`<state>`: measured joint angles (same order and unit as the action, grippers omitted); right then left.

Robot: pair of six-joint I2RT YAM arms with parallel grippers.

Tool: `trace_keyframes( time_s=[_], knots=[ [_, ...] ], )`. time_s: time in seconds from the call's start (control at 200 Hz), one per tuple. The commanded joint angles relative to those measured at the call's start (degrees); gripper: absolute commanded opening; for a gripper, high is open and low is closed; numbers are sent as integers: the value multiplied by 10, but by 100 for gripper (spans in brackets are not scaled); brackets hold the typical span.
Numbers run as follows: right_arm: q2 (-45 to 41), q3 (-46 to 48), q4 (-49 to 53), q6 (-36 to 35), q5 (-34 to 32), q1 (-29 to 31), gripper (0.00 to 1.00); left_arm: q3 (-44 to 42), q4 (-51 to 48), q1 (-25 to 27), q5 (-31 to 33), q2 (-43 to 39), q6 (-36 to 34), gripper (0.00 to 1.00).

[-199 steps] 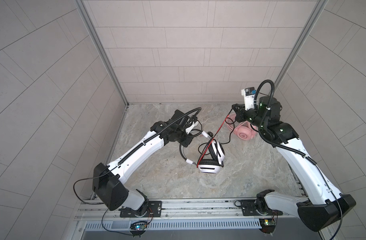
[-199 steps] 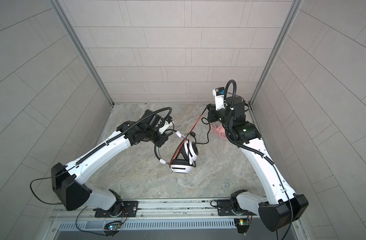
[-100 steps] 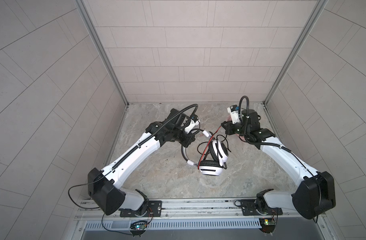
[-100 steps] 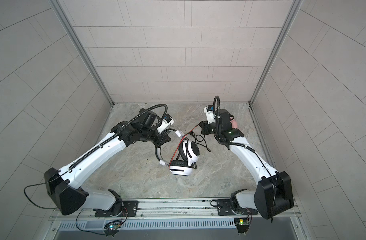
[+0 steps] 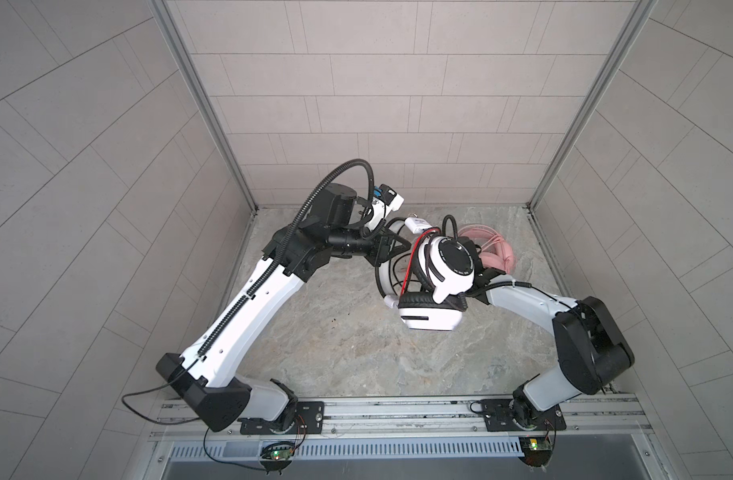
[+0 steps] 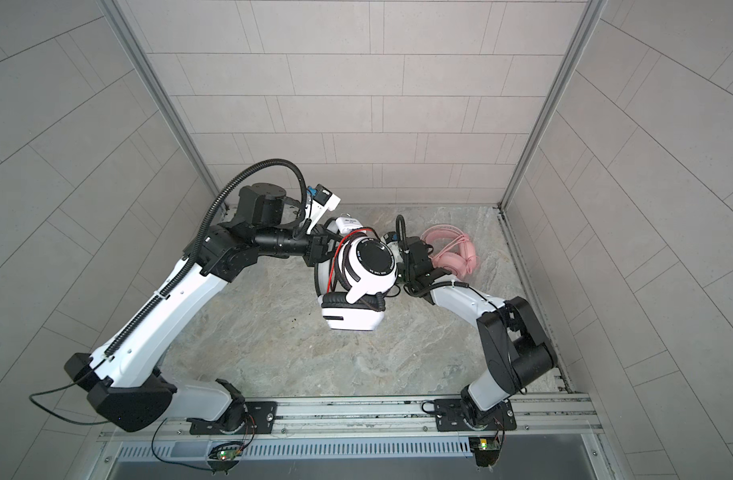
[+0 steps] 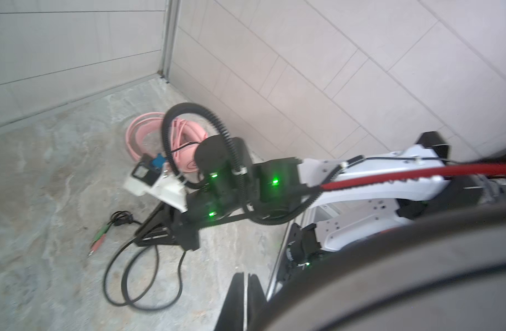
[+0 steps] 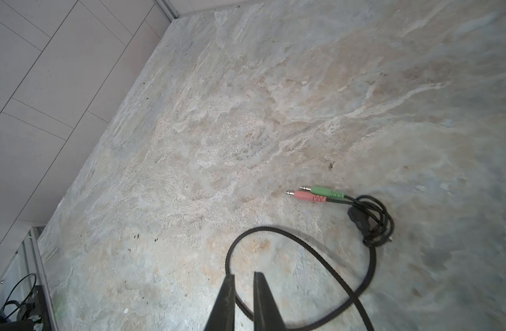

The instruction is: Wrap the headphones

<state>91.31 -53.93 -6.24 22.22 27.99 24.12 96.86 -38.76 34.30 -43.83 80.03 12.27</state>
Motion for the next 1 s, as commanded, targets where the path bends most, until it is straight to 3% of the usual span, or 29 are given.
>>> trace_keyframes(
  time_s=[0.0, 0.22, 0.35, 0.535, 0.751, 0.811, 0.851, 0.871, 0.996],
  knots=[
    [36, -27, -71, 31, -2, 8, 14, 18, 57, 0, -69, -18, 76, 0],
    [81, 5, -151, 66, 41, 15, 18, 27, 114, -65, -90, -29, 183, 0],
    [40, 48, -140, 51, 37, 6, 24, 24, 147, -117, -120, -21, 232, 0],
    [-51, 120, -105, 39, 37, -52, 35, 32, 146, -143, -135, -9, 239, 0],
    [-119, 162, -70, -11, 72, -68, 58, 37, 137, -161, -143, 5, 234, 0],
    [-128, 180, -108, -14, 93, -61, 80, 41, 129, -164, -141, 11, 230, 0],
    [-133, 196, -130, -20, 102, -50, 84, 49, 110, -168, -135, 16, 221, 0],
    [-136, 198, -132, -25, 101, -43, 91, 52, 99, -169, -132, 19, 215, 0],
    [-132, 188, -114, -68, 69, 16, 96, 65, 54, -171, -118, 27, 184, 0]
  ],
)
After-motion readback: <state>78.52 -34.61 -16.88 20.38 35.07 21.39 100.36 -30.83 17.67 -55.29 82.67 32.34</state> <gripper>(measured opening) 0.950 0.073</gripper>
